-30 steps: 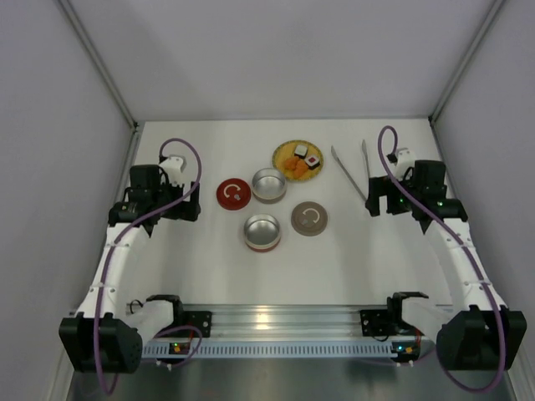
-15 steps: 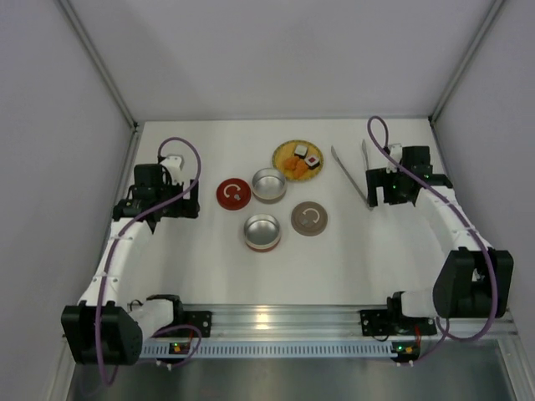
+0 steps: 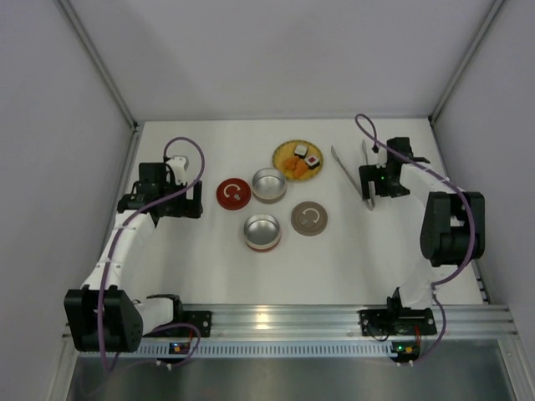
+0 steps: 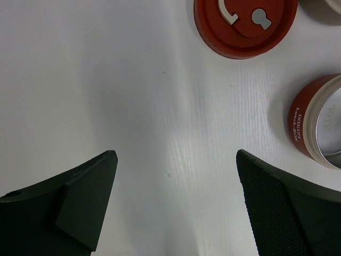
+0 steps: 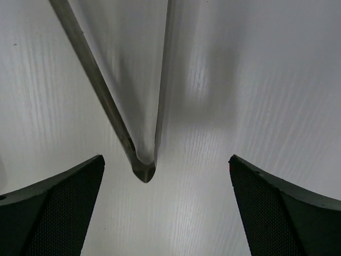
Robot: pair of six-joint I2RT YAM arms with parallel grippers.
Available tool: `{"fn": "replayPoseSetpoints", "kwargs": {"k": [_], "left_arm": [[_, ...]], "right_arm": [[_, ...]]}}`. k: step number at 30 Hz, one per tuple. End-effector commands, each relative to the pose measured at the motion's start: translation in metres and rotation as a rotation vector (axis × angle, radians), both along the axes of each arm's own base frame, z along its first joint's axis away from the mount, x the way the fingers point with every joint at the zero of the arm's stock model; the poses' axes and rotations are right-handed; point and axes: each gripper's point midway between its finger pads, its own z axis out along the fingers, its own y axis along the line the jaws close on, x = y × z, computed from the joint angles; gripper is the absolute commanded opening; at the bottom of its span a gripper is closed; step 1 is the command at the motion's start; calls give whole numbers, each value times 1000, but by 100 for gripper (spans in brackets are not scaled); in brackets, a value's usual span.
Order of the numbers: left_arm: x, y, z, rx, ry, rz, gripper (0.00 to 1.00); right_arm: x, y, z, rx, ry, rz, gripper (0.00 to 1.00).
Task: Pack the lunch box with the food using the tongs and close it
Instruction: Pick up the clamp at the center of the board.
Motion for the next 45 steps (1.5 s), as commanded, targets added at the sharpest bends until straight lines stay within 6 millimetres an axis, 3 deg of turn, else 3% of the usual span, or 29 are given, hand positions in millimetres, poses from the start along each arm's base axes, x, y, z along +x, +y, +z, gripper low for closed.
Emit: {"fn": "replayPoseSetpoints", "kwargs": {"k": [1, 8, 10, 11, 20, 32, 38, 45], "left_arm": [[18, -3, 8, -3, -39, -25, 98], [26, -1, 2, 3, -27, -9, 98], [26, -3, 2, 2, -27, -21, 98], [28, -3, 2, 0, -30, -24, 98], [37, -5, -7, -14, -1, -25, 98], [40, -4, -7, -3, -3, -23, 98], [38, -3, -4, 0, -10, -24, 98], [36, -2, -1, 6, -18, -26, 98]], "right_arm": [[39, 8, 10, -37, -115, -8, 99], [66, 25, -18, -75, -88, -21, 99], [76, 26, -18, -74, -89, -28, 99], [77, 26, -28, -78, -67, -27, 99], [103, 38, -43, -27, -48, -9, 95], [87, 43, -51, 11, 5, -3, 81], [76, 42, -53, 10, 24, 7, 93], [69, 41, -56, 28, 29, 14, 88]]}}
